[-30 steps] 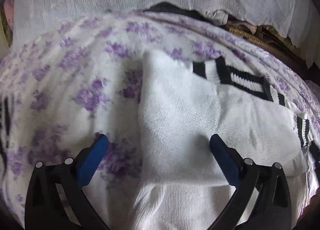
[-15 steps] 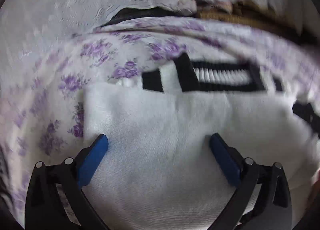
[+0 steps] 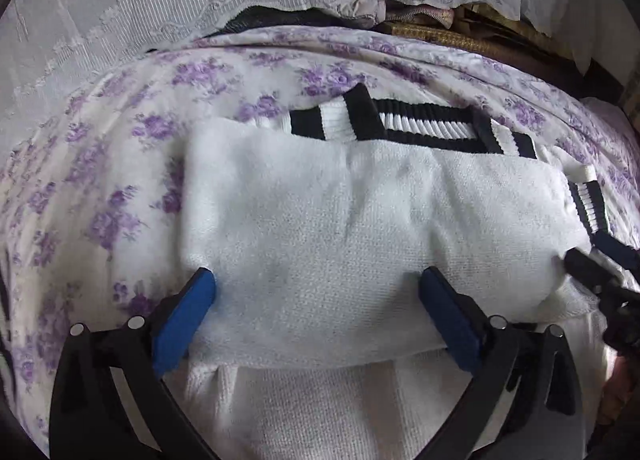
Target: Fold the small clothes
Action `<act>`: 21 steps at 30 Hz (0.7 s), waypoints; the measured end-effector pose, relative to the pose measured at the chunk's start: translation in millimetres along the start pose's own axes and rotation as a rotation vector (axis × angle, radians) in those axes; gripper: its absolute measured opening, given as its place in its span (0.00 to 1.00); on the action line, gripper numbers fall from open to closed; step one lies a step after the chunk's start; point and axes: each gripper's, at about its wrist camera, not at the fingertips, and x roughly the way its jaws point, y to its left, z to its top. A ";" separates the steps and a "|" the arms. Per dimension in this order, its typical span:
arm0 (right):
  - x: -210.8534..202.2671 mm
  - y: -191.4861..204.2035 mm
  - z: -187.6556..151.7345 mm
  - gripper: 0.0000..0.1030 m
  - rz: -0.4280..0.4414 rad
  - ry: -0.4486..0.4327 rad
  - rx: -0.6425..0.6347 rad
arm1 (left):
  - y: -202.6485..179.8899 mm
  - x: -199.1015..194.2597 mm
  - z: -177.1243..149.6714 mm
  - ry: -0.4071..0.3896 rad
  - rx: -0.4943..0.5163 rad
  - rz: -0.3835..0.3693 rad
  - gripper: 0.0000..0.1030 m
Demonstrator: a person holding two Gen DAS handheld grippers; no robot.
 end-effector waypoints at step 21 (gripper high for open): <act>-18.5 1.8 16.4 0.93 0.024 -0.032 0.001 | -2.0 -28.8 -8.7 0.014 -0.035 -0.016 0.96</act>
